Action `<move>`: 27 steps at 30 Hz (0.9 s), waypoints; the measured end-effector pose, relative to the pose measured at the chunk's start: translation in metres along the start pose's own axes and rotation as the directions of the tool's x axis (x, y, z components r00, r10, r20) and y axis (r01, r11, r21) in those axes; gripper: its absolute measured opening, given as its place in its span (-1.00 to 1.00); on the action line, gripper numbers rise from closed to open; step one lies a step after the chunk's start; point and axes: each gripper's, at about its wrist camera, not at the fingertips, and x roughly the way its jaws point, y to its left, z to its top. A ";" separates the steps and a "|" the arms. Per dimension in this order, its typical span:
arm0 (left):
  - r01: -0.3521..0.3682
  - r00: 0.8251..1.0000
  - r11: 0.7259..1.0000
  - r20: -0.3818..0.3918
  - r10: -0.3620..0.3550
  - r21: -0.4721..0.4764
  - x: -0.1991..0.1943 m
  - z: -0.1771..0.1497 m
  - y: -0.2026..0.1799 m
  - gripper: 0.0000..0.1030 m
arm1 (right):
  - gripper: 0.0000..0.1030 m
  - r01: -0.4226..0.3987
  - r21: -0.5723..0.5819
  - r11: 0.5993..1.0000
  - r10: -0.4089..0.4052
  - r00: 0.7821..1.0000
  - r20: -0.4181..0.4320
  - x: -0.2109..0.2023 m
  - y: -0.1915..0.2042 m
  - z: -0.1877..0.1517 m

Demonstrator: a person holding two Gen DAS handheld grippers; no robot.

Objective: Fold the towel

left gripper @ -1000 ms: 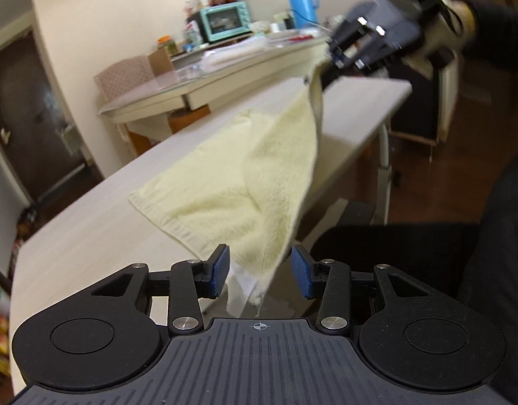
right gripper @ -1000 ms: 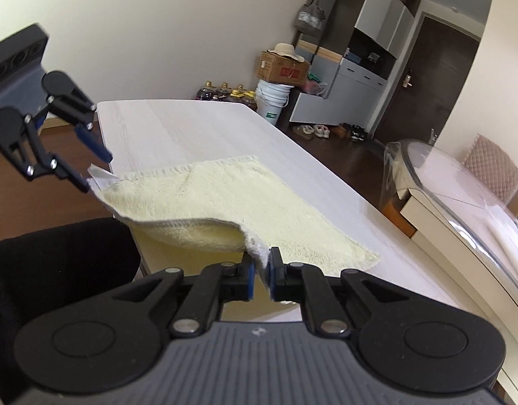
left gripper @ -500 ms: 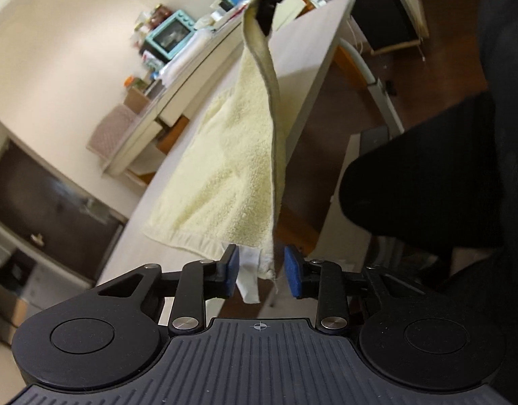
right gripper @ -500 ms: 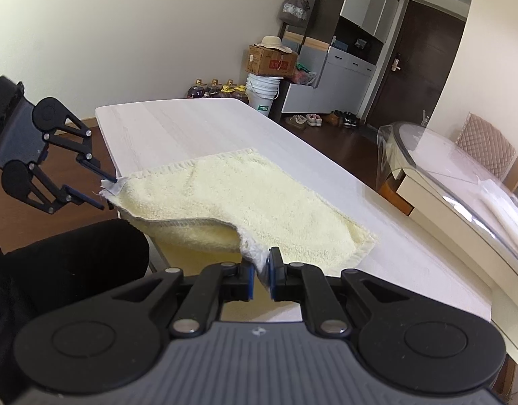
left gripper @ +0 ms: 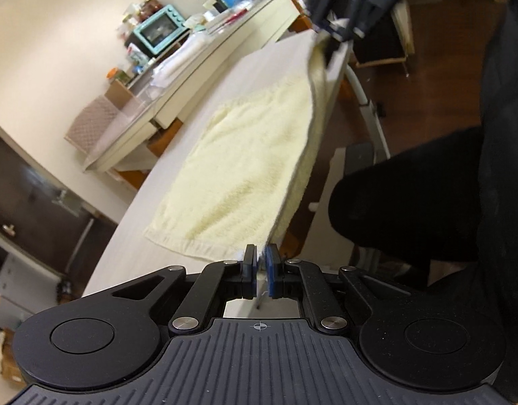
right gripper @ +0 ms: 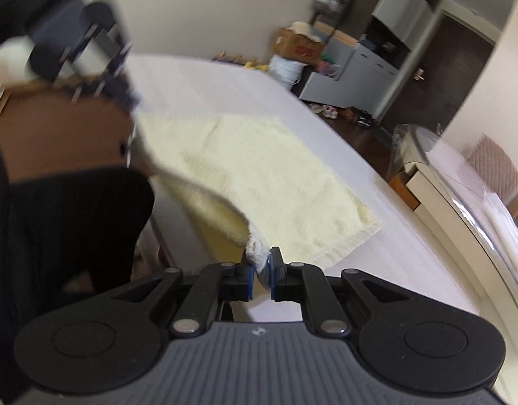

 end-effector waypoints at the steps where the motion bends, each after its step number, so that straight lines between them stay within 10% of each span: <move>1: 0.007 1.000 1.000 -0.002 -0.007 0.003 0.001 0.001 0.003 -0.89 | -0.80 -0.001 0.002 1.000 0.001 1.000 0.000 0.001 0.001 -0.002; 27: 0.036 0.999 0.999 -0.030 -0.036 -0.008 0.014 0.011 0.012 -0.88 | -0.86 -0.009 -0.055 0.998 0.009 1.000 0.013 -0.018 0.016 -0.012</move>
